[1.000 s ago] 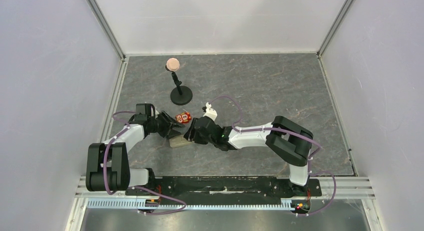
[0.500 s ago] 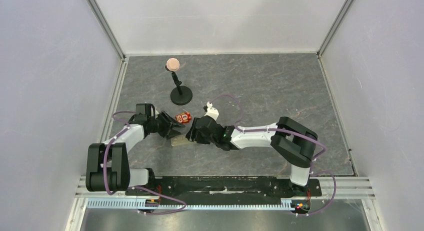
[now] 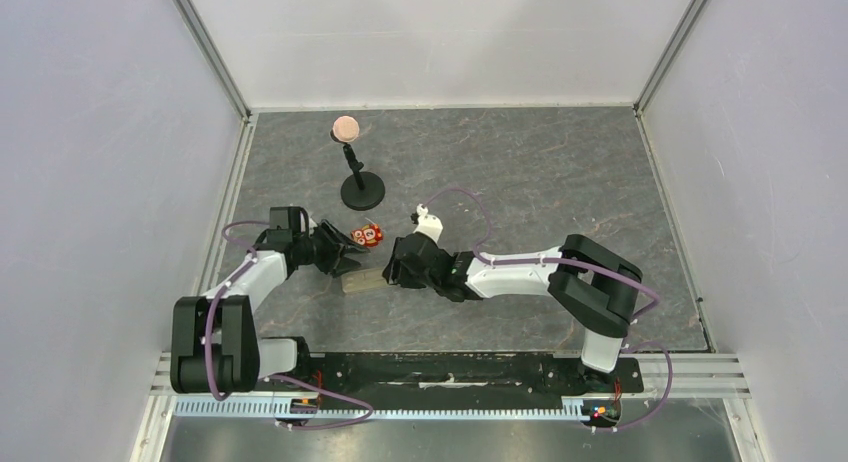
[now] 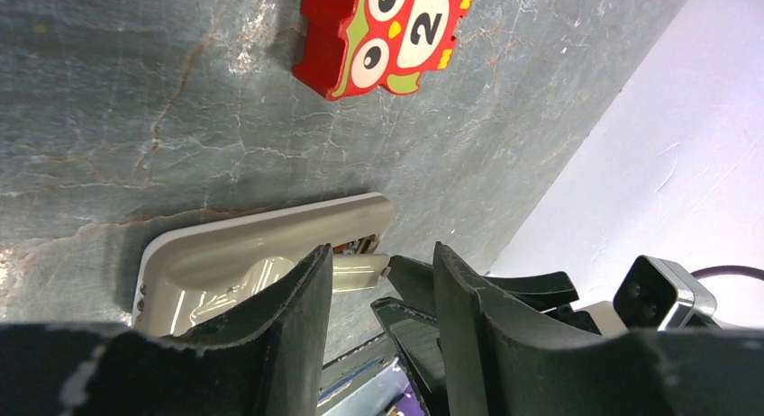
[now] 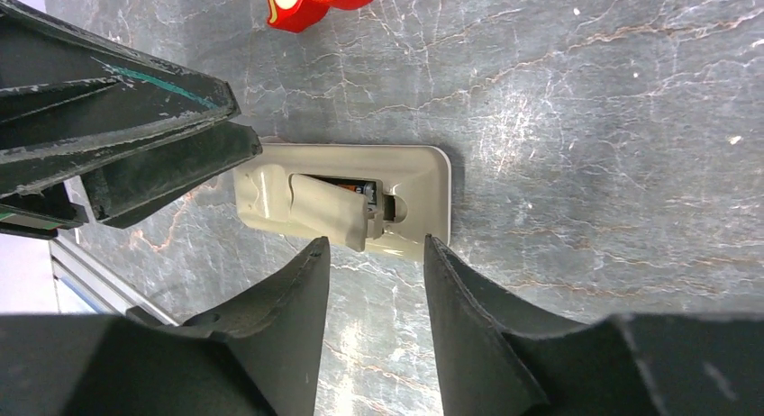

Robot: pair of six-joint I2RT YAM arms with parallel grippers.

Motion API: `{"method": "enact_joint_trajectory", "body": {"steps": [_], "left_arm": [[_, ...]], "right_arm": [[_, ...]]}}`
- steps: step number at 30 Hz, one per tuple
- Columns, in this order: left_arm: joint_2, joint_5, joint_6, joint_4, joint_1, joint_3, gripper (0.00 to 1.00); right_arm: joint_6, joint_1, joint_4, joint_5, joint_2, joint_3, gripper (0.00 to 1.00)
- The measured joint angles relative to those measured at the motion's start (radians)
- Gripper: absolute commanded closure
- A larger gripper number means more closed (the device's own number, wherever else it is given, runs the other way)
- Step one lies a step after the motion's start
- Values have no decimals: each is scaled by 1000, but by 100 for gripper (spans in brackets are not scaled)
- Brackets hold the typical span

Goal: Load the batteries into the remote control
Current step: Load the battery cover into the remote control.

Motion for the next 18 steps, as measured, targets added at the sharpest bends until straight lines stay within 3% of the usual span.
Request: {"method": "enact_joint_trajectory", "body": {"steps": [11, 18], "left_arm": [[-93, -10, 33, -97, 0, 7, 49], [-121, -11, 53, -131, 0, -13, 49]], "right_arm": [[-117, 4, -47, 14, -4, 55, 66], [-159, 11, -58, 16, 18, 101, 67]]}}
